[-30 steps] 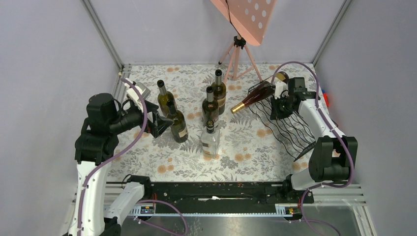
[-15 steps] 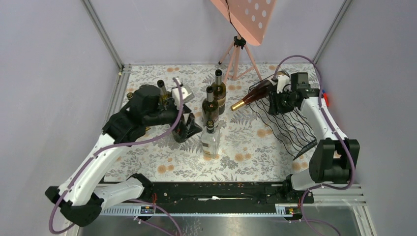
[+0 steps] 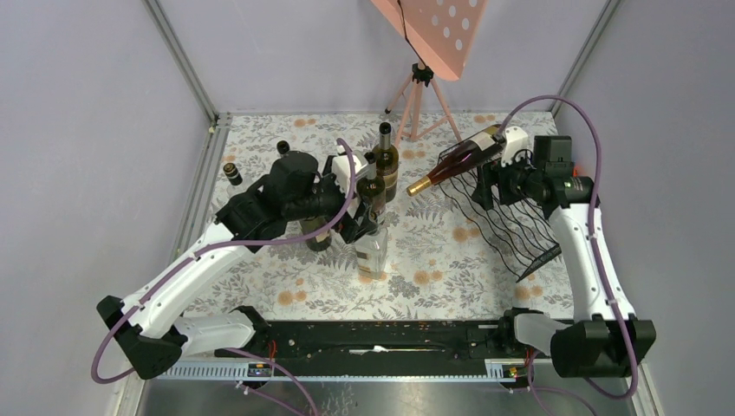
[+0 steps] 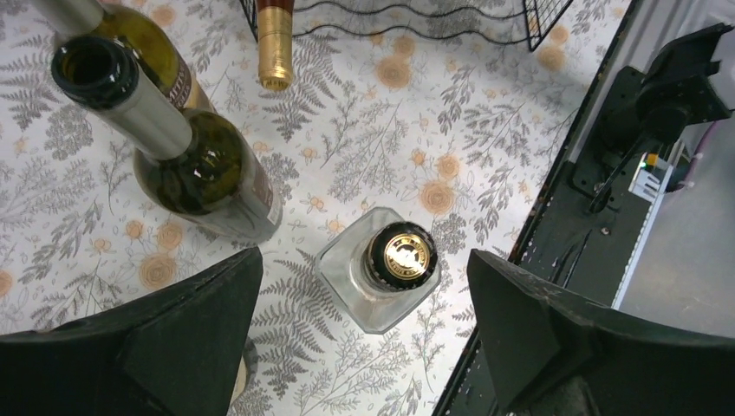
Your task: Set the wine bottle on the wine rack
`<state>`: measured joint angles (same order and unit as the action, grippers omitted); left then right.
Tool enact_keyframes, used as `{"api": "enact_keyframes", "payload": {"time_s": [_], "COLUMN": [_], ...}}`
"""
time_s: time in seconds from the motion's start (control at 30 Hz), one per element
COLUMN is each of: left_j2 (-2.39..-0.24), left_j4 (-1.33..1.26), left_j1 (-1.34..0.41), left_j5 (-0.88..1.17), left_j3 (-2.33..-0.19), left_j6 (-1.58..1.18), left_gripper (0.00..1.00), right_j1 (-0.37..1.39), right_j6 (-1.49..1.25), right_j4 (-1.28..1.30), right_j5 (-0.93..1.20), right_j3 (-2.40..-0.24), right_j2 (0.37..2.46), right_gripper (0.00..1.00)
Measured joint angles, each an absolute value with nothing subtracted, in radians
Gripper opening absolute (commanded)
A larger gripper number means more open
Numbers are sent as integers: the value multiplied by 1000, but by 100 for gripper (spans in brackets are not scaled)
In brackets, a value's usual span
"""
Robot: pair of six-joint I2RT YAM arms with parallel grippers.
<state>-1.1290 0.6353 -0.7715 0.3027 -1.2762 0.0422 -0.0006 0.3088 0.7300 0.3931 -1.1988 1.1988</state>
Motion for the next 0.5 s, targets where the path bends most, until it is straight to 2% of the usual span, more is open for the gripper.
{"api": "enact_keyframes", "payload": {"time_s": [0.23,0.5], "left_j2": [-1127,-1145], "left_j4": [586,562], "left_j1": [-779,-781], "left_j5": [282,290], "left_j3": [-1203,-1190], "left_j6": [31,17], "left_gripper": [86,78], "right_j1": [18,131], "right_j6": [286,302], "right_j4": [719,668], "right_j5": [544,614], "right_j3": [-1147,-1023], "right_j2": [1068,1023], "right_gripper": [86,86]}}
